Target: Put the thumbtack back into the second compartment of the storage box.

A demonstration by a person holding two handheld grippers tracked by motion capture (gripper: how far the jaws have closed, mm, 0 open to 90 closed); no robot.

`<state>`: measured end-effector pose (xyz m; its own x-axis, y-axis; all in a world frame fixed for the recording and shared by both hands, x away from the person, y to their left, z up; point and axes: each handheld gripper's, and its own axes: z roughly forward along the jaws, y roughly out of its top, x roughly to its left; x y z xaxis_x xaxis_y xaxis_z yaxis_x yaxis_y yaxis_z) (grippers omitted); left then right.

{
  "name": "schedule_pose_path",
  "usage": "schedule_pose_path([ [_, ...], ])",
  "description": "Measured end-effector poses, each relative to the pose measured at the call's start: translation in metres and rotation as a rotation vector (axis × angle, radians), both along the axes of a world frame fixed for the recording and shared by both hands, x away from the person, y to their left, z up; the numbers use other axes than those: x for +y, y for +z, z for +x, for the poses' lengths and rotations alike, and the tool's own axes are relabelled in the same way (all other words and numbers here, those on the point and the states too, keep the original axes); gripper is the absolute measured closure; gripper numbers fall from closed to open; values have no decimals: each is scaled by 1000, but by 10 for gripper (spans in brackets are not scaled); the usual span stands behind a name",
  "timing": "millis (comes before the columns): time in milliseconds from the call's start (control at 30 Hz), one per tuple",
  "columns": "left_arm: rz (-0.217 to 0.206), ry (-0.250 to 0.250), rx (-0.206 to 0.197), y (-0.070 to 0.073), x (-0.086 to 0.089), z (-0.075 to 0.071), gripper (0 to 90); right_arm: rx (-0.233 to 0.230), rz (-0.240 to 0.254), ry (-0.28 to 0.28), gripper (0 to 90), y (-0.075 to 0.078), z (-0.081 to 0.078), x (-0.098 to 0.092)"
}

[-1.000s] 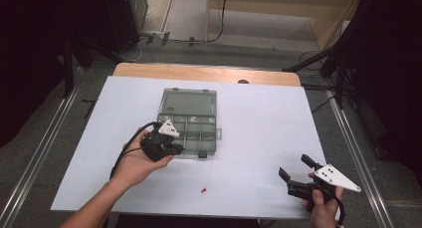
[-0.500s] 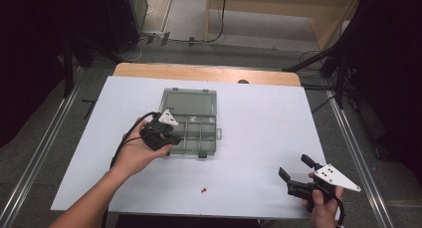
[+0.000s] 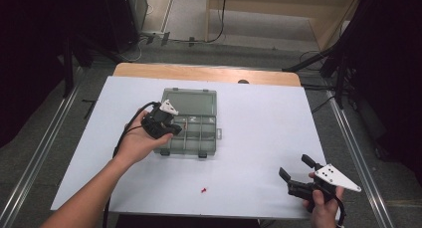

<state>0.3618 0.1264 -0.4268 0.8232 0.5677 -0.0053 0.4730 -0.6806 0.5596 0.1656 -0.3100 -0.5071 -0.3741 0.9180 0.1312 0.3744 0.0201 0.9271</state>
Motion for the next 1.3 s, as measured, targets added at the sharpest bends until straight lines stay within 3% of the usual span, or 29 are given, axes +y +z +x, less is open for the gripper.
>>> schedule_pose_path([
  [733, 50, 36, 7, -15, -7, 33, 854, 1, -1, 1, 54, 0, 0, 0],
  [1000, 39, 45, 23, -18, -5, 38, 849, 1, -3, 3, 54, -1, 0, -1],
  [1067, 24, 44, 34, -16, -5, 38, 803, -1, -5, 2, 54, -1, 0, -1],
  [1300, -37, 38, 35, -7, -6, 30, 495, -3, -3, 3, 54, 0, 0, -1],
])
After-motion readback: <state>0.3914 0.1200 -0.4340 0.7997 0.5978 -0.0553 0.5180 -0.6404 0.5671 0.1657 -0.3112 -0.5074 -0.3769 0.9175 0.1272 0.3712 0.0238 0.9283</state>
